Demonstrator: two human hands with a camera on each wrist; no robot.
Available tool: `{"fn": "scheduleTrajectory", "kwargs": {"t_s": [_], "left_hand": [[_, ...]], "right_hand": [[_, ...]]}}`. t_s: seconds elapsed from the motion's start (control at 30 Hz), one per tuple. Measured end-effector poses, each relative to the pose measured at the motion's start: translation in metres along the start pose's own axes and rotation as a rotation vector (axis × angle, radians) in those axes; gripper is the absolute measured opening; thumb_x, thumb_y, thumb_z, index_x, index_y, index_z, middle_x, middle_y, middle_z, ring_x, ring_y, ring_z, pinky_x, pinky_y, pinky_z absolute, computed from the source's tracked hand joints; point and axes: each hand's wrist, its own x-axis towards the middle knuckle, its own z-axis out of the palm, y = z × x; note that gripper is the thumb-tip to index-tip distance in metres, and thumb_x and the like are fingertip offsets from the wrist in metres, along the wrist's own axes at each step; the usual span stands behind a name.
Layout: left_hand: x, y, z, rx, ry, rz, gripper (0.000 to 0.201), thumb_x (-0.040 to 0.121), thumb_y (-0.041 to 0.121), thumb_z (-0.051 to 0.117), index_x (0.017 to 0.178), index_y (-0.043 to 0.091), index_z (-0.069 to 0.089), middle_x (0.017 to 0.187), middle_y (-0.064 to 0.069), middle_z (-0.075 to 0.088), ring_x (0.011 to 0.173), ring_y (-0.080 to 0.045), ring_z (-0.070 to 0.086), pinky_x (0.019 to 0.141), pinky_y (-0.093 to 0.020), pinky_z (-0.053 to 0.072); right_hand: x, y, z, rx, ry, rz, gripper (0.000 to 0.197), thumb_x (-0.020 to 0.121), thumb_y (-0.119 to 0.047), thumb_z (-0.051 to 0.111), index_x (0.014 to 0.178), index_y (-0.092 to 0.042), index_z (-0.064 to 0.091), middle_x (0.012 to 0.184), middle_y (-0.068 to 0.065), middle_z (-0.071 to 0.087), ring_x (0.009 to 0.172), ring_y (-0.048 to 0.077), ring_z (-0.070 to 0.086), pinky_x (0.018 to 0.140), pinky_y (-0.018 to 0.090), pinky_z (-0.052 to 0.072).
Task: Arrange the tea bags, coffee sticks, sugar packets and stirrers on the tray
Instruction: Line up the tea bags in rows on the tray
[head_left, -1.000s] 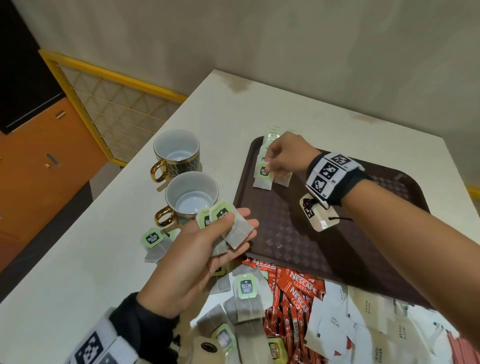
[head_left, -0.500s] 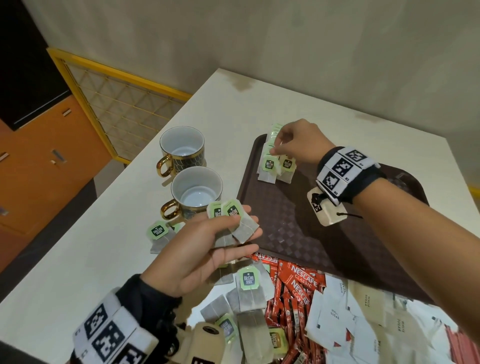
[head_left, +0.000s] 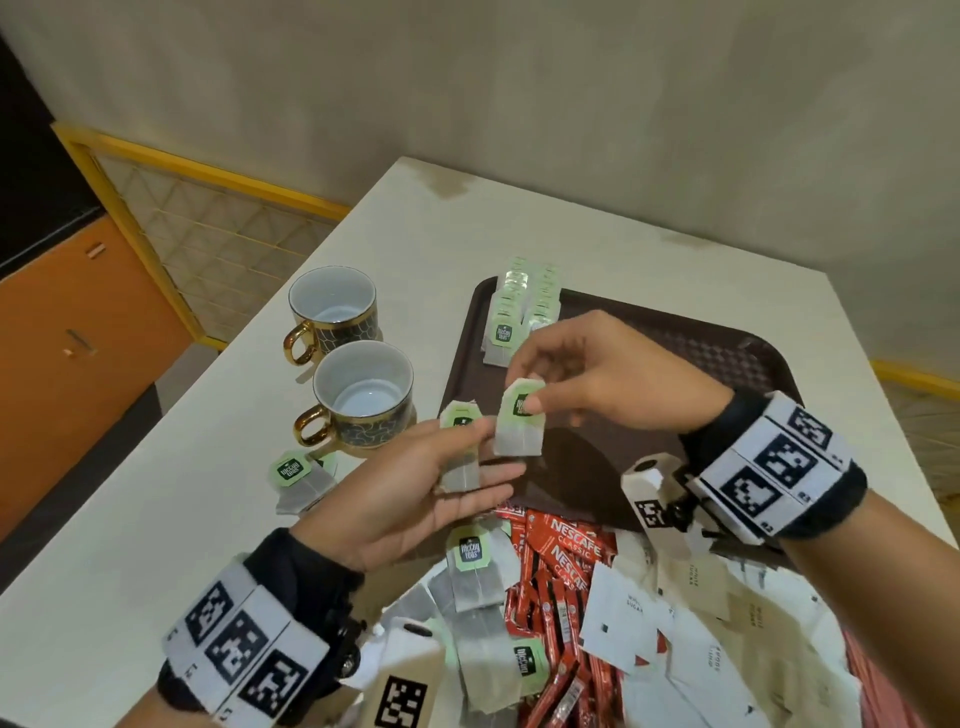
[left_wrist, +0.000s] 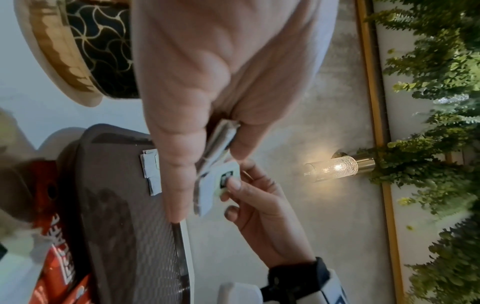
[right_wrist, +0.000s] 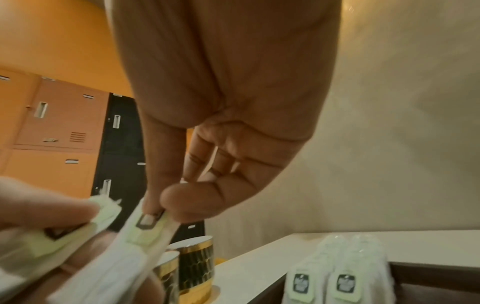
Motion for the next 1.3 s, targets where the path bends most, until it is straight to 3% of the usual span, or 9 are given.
{"fn": "scheduleTrajectory", "kwargs": {"t_s": [0.23,0.33,0.47,0.67,0.8,0.97,1.07,1.17,1.3], "left_hand": [[-0.002,0.0,-0.002,0.223,0.078,0.148,0.038,0.098,0.033,0.045,0.128,0.012,0.056,0.11,-0.007,0.074,0.097,-0.023,0.072,0.082,-0.031,0.059],[-0.003,-0.004,0.001,0.25,0.122,0.156,0.034,0.097,0.029,0.049,0.124,0.012,0.061,0.108,-0.008,0.074,0.088,-0.023,0.074,0.075,-0.028,0.061],[-0.003,-0.009,0.0,0.204,0.178,0.123,0.025,0.095,0.015,0.055,0.119,0.014,0.064,0.115,-0.013,0.066,0.077,-0.022,0.074,0.067,-0.027,0.061],[-0.005,-0.01,-0.01,0.094,0.165,0.1,0.026,0.097,0.0,0.047,0.123,0.003,0.048,0.091,-0.015,0.074,0.085,-0.031,0.074,0.07,-0.034,0.062],[-0.005,-0.009,-0.014,0.175,0.146,0.123,0.031,0.103,0.004,0.037,0.134,0.001,0.038,0.098,-0.016,0.075,0.095,-0.025,0.073,0.075,-0.03,0.061],[-0.004,-0.008,-0.015,0.223,0.165,0.147,0.023,0.103,0.012,0.04,0.125,0.007,0.047,0.099,-0.011,0.076,0.098,-0.02,0.072,0.08,-0.03,0.06],[-0.004,-0.008,-0.017,0.269,0.171,0.158,0.021,0.102,0.013,0.044,0.121,0.01,0.051,0.1,-0.007,0.076,0.099,-0.017,0.072,0.083,-0.029,0.059],[-0.005,-0.008,-0.019,0.319,0.175,0.174,0.021,0.1,0.012,0.048,0.12,0.01,0.053,0.101,-0.003,0.076,0.098,-0.015,0.072,0.084,-0.028,0.059],[-0.007,-0.007,-0.023,0.349,0.171,0.205,0.024,0.097,0.014,0.051,0.121,0.015,0.057,0.103,0.001,0.076,0.099,-0.011,0.071,0.087,-0.026,0.056]], "right_hand": [[-0.005,0.025,-0.024,-0.218,0.079,0.142,0.005,0.088,-0.015,0.07,0.086,-0.011,0.072,0.069,-0.011,0.064,0.052,-0.004,0.055,0.053,0.013,0.041],[0.024,0.045,-0.022,-0.238,0.135,0.243,0.007,0.087,-0.013,0.071,0.084,-0.007,0.07,0.07,0.002,0.063,0.048,0.001,0.052,0.05,0.023,0.046],[0.066,0.066,-0.025,-0.294,0.193,0.348,0.007,0.085,-0.013,0.073,0.083,-0.01,0.066,0.071,0.002,0.06,0.064,0.016,0.058,0.047,0.022,0.049],[0.099,0.084,-0.029,-0.268,0.213,0.418,0.015,0.081,-0.008,0.076,0.085,-0.008,0.062,0.08,0.01,0.065,0.065,0.021,0.066,0.06,0.032,0.06],[0.106,0.088,-0.028,-0.234,0.217,0.427,0.018,0.077,-0.007,0.08,0.078,-0.006,0.062,0.075,0.014,0.067,0.077,0.035,0.072,0.075,0.045,0.061],[0.109,0.083,-0.033,-0.469,0.273,0.367,0.029,0.072,-0.02,0.084,0.088,-0.004,0.066,0.089,0.01,0.064,0.076,0.023,0.06,0.065,0.031,0.05],[0.112,0.074,-0.025,-0.528,0.289,0.259,0.042,0.072,-0.029,0.082,0.107,-0.014,0.062,0.099,0.002,0.055,0.09,0.02,0.054,0.075,0.031,0.045],[0.116,0.065,-0.008,-0.676,0.156,0.161,0.057,0.073,-0.037,0.08,0.122,-0.023,0.056,0.114,0.002,0.051,0.099,0.019,0.052,0.079,0.034,0.047],[0.117,0.065,0.004,-0.869,0.125,0.174,0.051,0.074,-0.04,0.078,0.116,-0.023,0.056,0.11,0.001,0.047,0.104,0.024,0.052,0.071,0.035,0.044]]}}
